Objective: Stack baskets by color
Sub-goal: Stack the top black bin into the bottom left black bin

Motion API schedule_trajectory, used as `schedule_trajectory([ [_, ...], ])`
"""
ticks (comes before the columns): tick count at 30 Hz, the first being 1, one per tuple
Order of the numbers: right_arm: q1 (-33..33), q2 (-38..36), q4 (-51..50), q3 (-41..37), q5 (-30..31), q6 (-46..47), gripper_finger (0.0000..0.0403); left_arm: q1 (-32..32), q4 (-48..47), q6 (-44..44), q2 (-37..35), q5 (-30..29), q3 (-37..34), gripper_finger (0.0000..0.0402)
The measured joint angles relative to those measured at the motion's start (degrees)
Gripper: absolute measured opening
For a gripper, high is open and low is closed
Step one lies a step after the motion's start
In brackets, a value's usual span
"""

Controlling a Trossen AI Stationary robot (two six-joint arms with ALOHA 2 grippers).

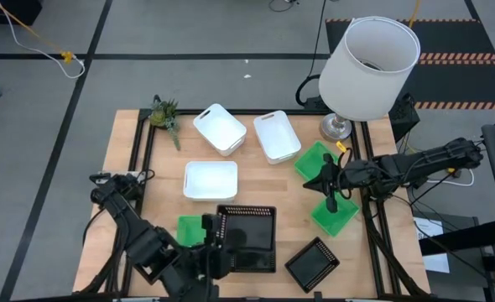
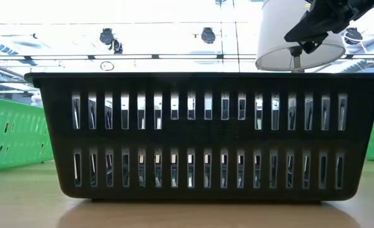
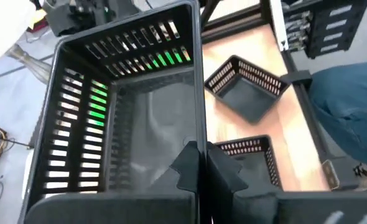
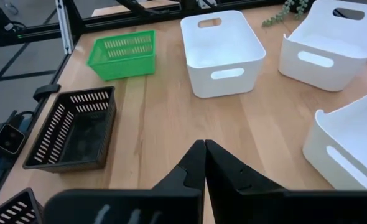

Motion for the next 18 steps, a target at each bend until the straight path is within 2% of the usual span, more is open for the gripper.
schedule_trajectory([
  [6, 0.9, 0.0, 0.0, 0.0, 0.0, -0.5, 0.0002, -1.7, 5.2, 0.5, 0.3, -0.4, 0.0, 0.0006],
  [18, 0.9, 0.0, 0.1, 0.0, 0.2, -0.9, 0.0002, -3.9, 7.6, 0.4, 3.1, -2.4, 0.0, 0.0009],
])
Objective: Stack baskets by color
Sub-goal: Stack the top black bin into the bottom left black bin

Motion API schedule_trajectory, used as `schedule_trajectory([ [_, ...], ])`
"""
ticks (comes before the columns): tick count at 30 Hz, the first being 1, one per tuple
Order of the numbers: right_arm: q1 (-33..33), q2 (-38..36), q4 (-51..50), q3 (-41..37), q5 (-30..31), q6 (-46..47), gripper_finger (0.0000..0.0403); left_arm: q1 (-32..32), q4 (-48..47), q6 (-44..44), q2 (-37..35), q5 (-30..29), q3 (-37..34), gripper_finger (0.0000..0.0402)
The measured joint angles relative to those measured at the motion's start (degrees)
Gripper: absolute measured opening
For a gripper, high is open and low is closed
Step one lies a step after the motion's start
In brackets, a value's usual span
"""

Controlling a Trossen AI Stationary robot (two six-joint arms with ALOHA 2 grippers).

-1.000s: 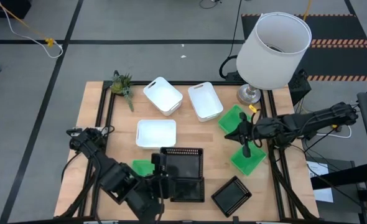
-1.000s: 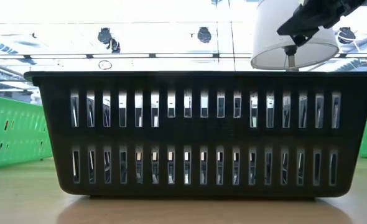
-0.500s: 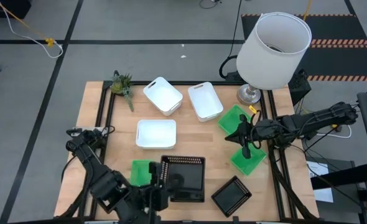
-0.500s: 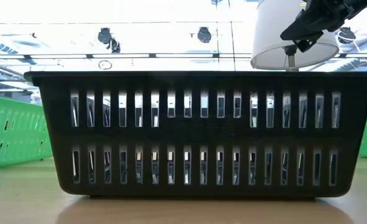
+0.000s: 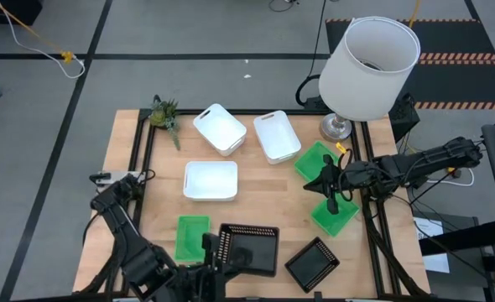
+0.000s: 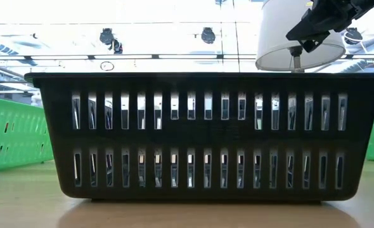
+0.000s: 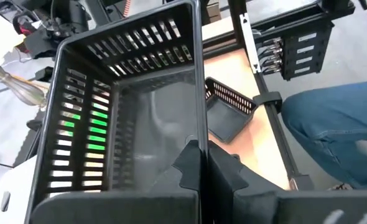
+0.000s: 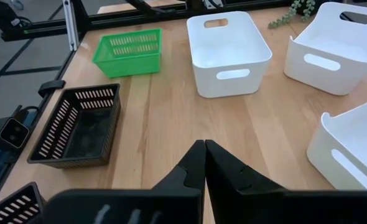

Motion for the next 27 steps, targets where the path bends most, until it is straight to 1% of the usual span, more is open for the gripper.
schedule_trajectory([
  [3, 0.0, 0.0, 0.0, 0.0, 0.0, -0.2, 0.0002, 0.0, 0.3, -0.3, 1.0, -0.1, 0.0, 0.0015],
  [9, 0.0, 0.0, 0.0, 0.0, 0.0, -0.2, 0.0002, -0.1, 0.4, -2.4, 3.0, -0.3, 0.0, 0.0006],
  [13, 0.0, 0.0, 0.0, 0.0, 0.0, -0.2, 0.0002, 0.1, 0.3, -4.4, 5.0, -0.4, 0.0, 0.0016],
  [18, 0.0, 0.0, 0.0, 0.0, 0.0, -0.2, 0.0002, 0.3, 0.6, -5.8, 7.2, 0.0, 0.0, 0.0006],
  [24, 0.0, 0.0, 0.0, 0.0, 0.0, -0.2, 0.0002, 0.7, 0.6, -9.2, 9.7, 0.1, 0.0, 0.0020],
  [27, 0.0, 0.0, 0.0, 0.0, 0.0, -0.2, 0.0002, 1.0, 0.6, -9.8, 10.9, 0.4, 0.0, 0.0013],
])
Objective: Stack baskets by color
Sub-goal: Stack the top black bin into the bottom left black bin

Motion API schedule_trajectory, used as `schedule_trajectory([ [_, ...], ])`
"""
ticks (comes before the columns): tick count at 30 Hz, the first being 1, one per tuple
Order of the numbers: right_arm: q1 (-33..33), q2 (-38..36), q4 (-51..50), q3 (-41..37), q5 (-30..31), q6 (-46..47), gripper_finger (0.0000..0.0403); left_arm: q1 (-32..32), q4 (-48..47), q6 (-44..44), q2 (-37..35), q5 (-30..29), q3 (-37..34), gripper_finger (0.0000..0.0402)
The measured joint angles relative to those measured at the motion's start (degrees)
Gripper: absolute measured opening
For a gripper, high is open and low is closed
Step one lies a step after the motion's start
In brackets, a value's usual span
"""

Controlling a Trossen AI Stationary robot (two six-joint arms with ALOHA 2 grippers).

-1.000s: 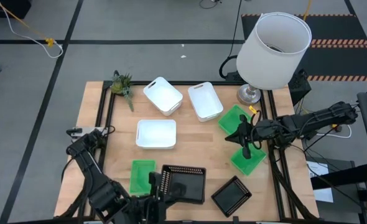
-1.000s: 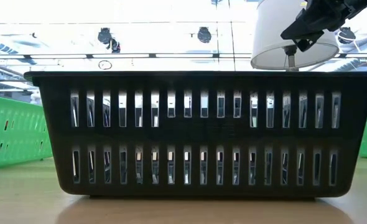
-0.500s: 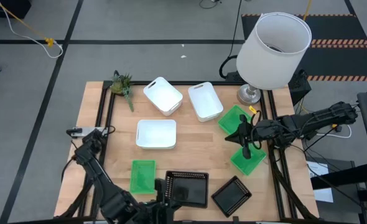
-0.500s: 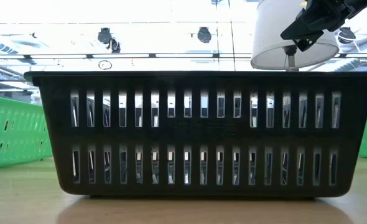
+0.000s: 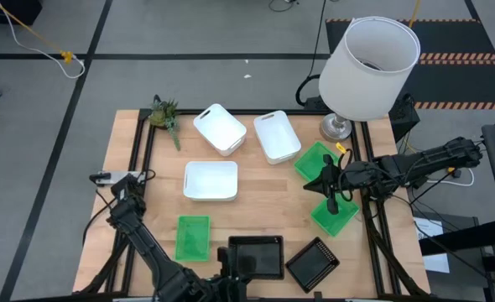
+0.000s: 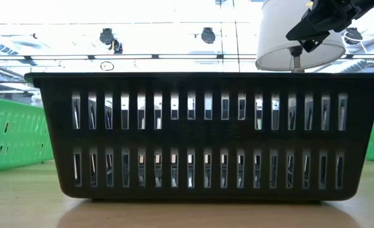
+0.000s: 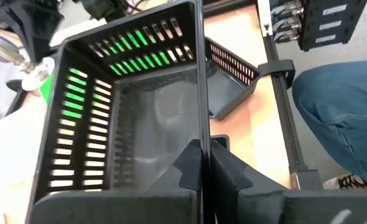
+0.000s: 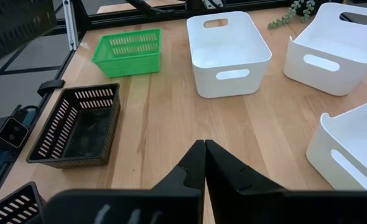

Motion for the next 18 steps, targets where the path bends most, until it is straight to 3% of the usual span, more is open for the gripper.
schedule_trajectory([
  [11, 0.0, 0.0, 0.0, 0.0, 0.0, 0.0, 0.0002, 0.9, -0.3, -3.8, 4.4, 2.6, 0.0, 0.0026],
  [18, 0.0, 0.0, 0.0, 0.0, 0.0, 0.0, 0.0002, 1.6, -0.4, -4.8, 7.0, 4.2, 0.0, 0.0008],
])
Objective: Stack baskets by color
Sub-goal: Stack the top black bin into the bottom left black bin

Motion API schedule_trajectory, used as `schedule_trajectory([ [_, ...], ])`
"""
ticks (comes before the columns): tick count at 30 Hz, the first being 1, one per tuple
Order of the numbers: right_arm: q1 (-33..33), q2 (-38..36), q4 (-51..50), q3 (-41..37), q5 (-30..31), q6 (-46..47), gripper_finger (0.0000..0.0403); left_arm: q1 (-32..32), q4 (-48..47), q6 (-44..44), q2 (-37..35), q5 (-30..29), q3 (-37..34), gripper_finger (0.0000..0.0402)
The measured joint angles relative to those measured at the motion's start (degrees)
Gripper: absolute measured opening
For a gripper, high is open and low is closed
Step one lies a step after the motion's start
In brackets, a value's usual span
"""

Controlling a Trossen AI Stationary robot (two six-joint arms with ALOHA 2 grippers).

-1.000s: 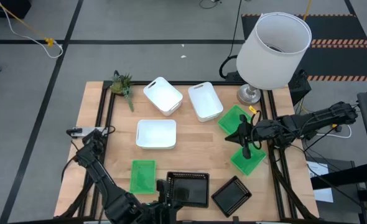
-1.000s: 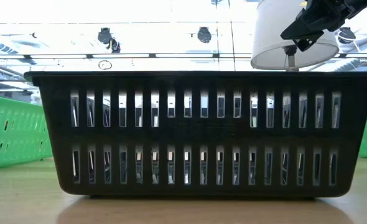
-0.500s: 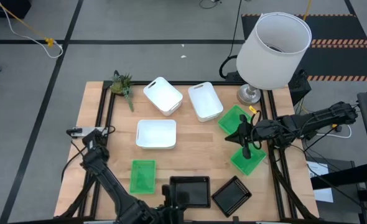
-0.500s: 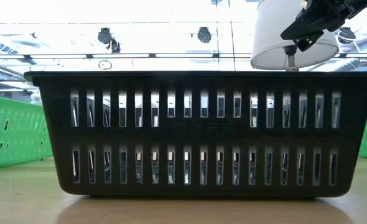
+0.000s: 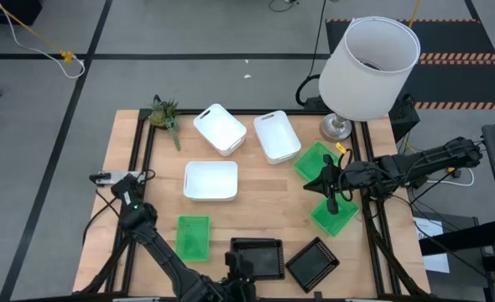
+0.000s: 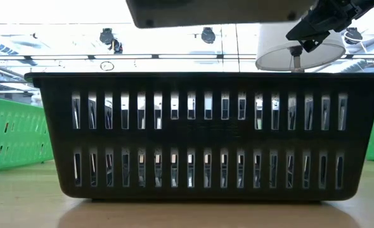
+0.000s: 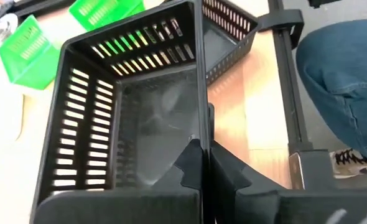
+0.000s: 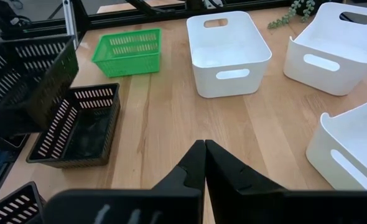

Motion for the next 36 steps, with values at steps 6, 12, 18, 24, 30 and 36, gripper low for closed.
schedule_trajectory([
  [6, 0.0, 0.0, 0.0, 0.0, 0.0, 0.0, 0.0002, 0.3, -2.4, -1.5, 1.6, 0.1, 0.0, 0.0022],
  [12, 0.0, 0.0, 0.0, 0.0, 0.0, 0.0, 0.0002, 0.7, -3.1, -1.7, 2.3, 1.3, 0.0, 0.0009],
  [18, 0.0, 0.0, 0.0, 0.0, 0.0, 0.0, 0.0002, 1.1, -2.6, -0.1, 2.2, 1.2, -3.5, 0.0027],
  [24, 0.0, 0.0, -0.1, 0.0, 0.0, 0.0, 0.0002, 2.0, 0.6, -0.5, 2.2, 1.6, -9.5, 0.0029],
  [30, 0.0, 0.0, -0.1, 0.0, 0.0, 0.0, 0.0002, 2.6, 3.1, -0.5, 2.2, 2.0, -11.7, 0.0030],
  [36, 0.0, 0.0, -0.1, 0.0, 0.0, 0.0, 0.0002, 3.0, 3.4, -0.9, 2.2, 5.5, -12.1, 0.0030],
])
